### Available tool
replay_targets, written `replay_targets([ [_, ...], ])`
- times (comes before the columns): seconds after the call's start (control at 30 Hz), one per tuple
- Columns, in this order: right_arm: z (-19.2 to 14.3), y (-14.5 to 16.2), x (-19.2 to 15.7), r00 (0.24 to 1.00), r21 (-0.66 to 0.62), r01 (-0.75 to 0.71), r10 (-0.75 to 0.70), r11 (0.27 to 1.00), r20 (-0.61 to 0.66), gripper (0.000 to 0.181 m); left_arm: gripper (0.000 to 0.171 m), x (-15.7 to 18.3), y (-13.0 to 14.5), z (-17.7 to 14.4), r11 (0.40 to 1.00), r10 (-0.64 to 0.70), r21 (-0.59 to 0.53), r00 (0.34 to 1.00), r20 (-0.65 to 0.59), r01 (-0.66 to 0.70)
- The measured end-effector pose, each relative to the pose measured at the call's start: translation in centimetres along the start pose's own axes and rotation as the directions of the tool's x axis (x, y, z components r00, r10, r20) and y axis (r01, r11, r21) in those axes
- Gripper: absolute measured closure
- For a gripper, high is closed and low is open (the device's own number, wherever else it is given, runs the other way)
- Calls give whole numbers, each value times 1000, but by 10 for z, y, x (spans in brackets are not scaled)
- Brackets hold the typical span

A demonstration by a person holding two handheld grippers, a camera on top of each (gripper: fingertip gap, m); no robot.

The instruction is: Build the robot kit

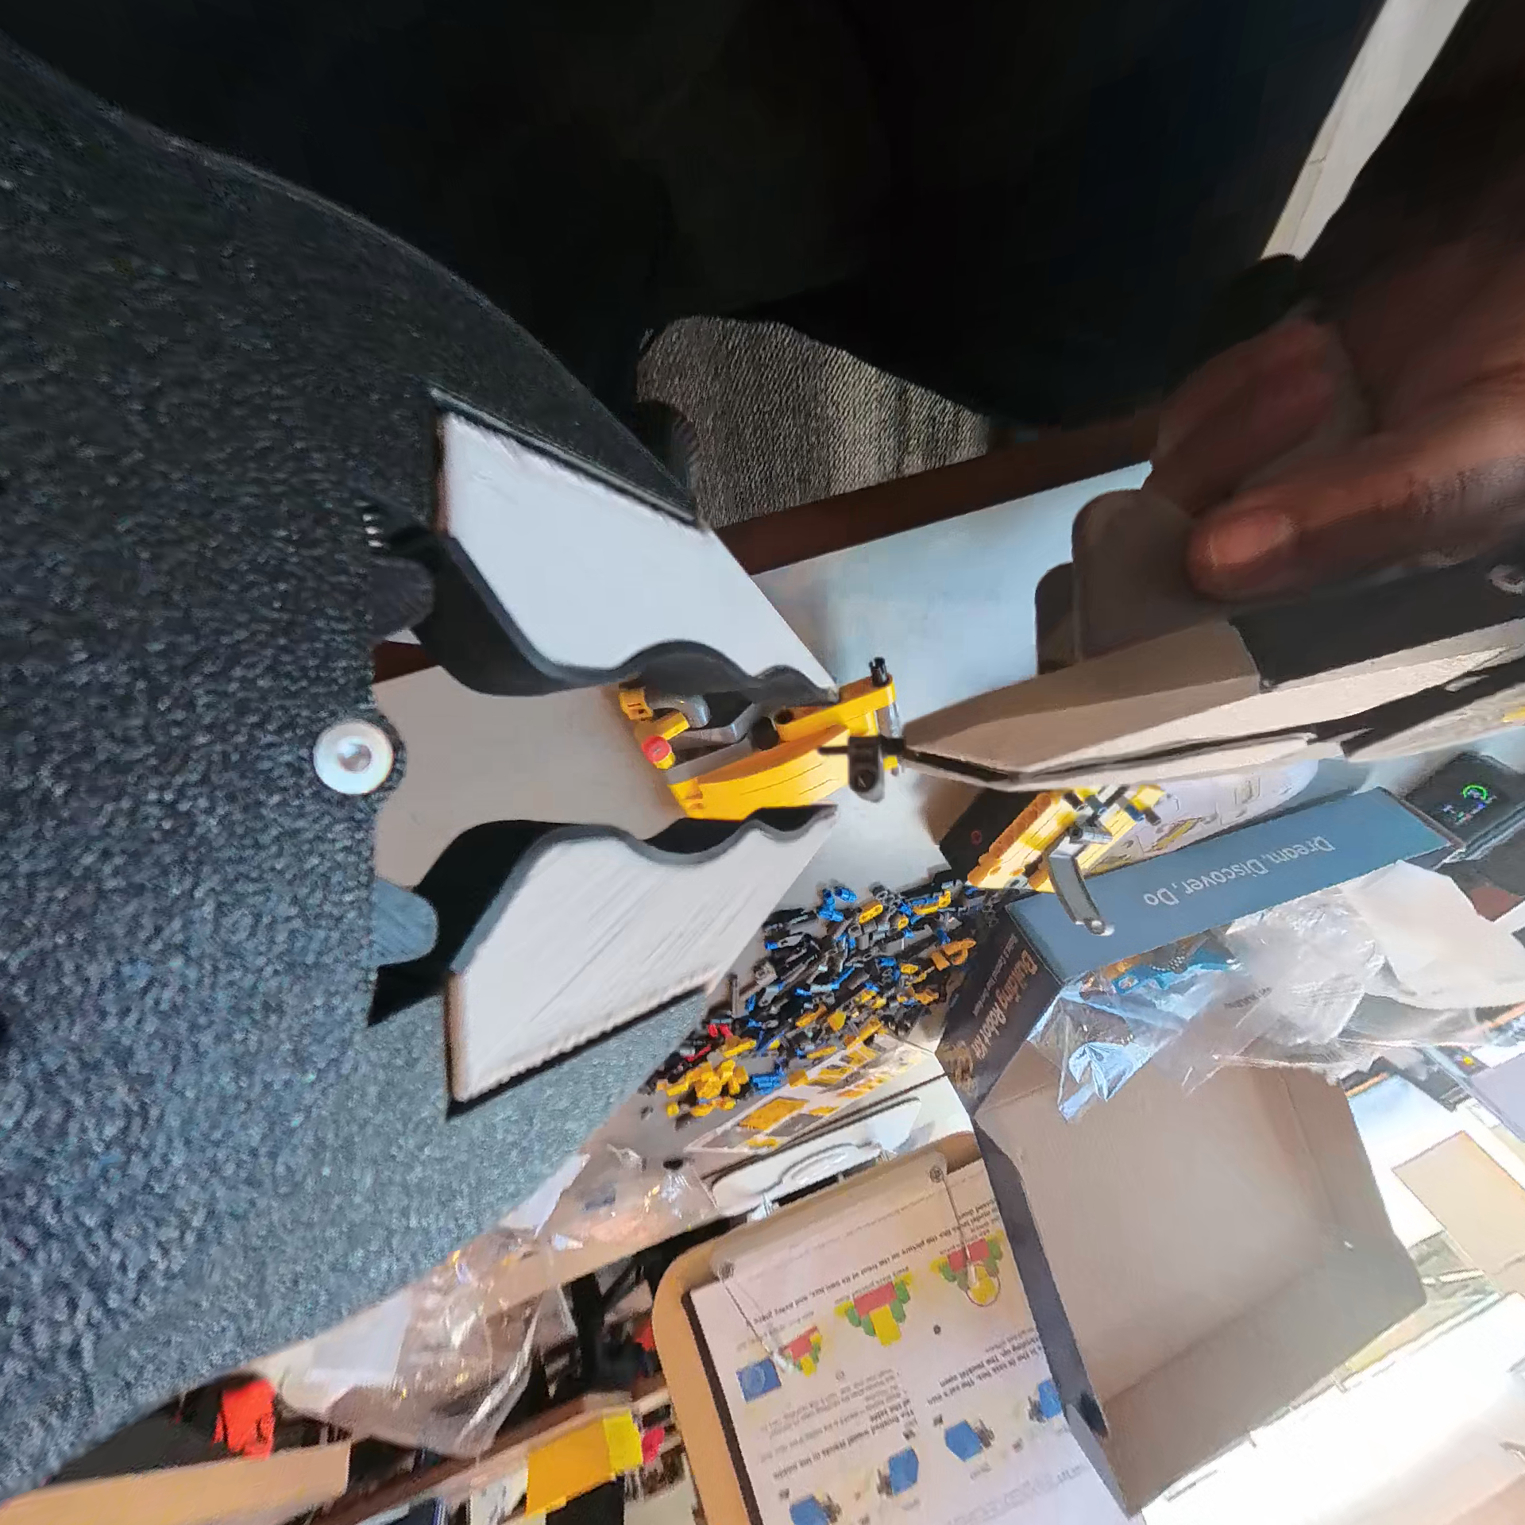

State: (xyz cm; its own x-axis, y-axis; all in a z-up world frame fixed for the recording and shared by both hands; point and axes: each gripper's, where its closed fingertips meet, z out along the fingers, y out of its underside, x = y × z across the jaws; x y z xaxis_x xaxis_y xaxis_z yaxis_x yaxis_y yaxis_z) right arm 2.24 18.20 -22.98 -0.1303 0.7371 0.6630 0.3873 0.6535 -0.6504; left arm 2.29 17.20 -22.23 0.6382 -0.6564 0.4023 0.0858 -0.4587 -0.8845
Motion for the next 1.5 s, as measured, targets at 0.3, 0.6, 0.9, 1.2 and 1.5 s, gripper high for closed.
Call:
replay_targets([
  [0.3,9,-8,-14,999,-6,27,-26,1000,25,161,170,-1,10,-11,996,-2,-90,999,46,6],
  [0.6,19,-19,-21,1000,-8,-4,4,1000,16,162,170,-11,25,-24,975,56,-219,993,103,-33],
  [0.9,26,-28,-35,999,5,33,-34,999,41,162,170,-10,40,-31,957,28,-291,998,57,-10],
  [1.2,30,-31,-48,992,26,89,-91,996,85,162,170,-15,49,-38,947,20,-322,997,69,4],
  [1.5,22,-21,-41,997,6,53,-53,999,55,164,170,-12,44,-28,935,63,-353,997,44,-43],
])
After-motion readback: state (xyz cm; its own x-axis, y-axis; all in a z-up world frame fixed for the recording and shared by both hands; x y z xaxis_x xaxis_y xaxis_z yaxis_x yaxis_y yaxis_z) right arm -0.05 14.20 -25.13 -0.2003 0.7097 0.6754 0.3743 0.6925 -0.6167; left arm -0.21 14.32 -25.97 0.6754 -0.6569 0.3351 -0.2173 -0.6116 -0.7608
